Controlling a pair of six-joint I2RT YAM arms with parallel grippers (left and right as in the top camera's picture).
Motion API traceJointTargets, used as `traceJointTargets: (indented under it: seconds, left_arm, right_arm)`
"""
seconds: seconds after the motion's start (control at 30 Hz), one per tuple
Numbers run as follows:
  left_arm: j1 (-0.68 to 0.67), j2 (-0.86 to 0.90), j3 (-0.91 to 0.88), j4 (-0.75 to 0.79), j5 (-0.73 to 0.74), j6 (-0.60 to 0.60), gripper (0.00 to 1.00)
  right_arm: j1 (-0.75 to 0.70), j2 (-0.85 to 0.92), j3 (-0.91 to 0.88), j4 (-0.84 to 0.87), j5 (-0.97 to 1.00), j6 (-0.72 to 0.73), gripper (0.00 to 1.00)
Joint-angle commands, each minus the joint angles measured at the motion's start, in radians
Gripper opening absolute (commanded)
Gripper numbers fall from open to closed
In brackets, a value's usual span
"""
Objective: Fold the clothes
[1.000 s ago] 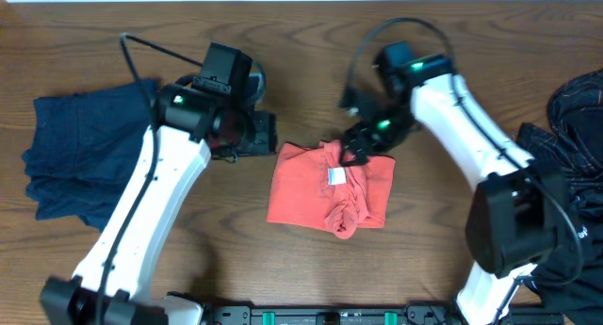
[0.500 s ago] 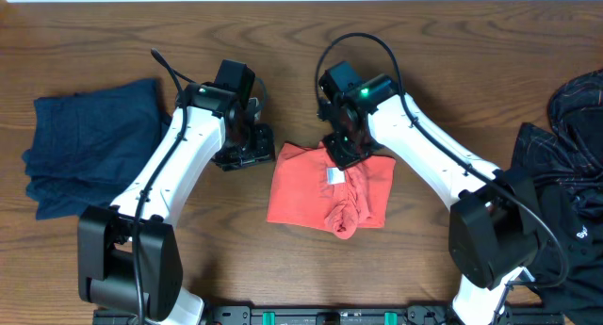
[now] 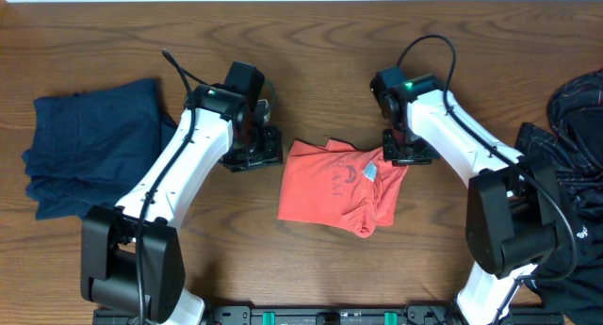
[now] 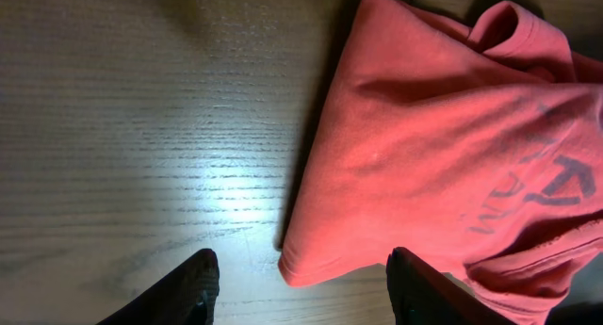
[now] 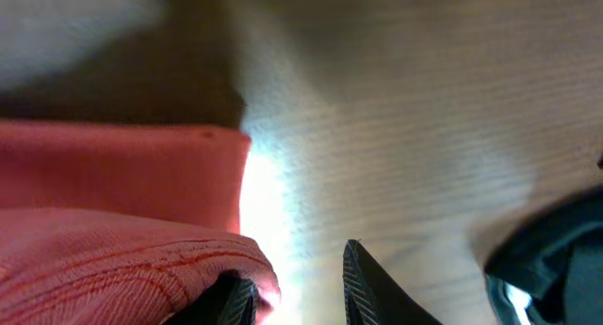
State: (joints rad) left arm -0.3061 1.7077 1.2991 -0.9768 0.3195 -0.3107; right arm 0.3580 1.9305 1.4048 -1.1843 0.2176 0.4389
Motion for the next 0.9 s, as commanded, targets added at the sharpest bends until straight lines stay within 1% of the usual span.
traceJointTargets:
  seconds: [0.0, 0.13, 0.2, 0.27, 0.37, 0.53, 0.6, 0.8, 0.87]
  left_arm:
    - [-0.001, -0.002, 0.002, 0.001, 0.009, 0.003, 0.59]
    - [-0.001, -0.002, 0.002, 0.008, 0.009, 0.002, 0.60]
    - [-0.001, -0.002, 0.002, 0.014, 0.009, 0.002, 0.60]
    - [-0.001, -0.002, 0.002, 0.016, 0.009, 0.002, 0.60]
    - [-0.001, -0.002, 0.002, 0.015, 0.009, 0.002, 0.60]
    - [-0.001, -0.002, 0.002, 0.013, 0.009, 0.002, 0.60]
    - [-0.001, -0.002, 0.002, 0.014, 0.009, 0.002, 0.60]
    - [-0.001, -0.002, 0.002, 0.014, 0.009, 0.002, 0.60]
    - [-0.001, -0.002, 0.002, 0.013, 0.009, 0.002, 0.60]
  right_arm:
    - [0.002, -0.088, 0.045, 0.007, -0.114, -0.092, 0.29]
    - [0.030, -0.162, 0.048, 0.012, -0.359, -0.250, 0.30]
    - [0.058, -0.178, 0.048, 0.010, -0.517, -0.332, 0.29]
    - [0.086, -0.178, 0.046, 0.010, -0.557, -0.340, 0.30]
    - [0.139, -0.178, 0.024, 0.028, -0.533, -0.334, 0.35]
    - [0.204, -0.177, -0.069, 0.092, -0.393, -0.182, 0.36]
    - [0.217, -0.177, -0.116, 0.109, -0.370, -0.117, 0.35]
    - [0.220, -0.177, -0.244, 0.180, -0.354, -0.102, 0.30]
    - [0.213, -0.177, -0.283, 0.190, -0.295, -0.097, 0.25]
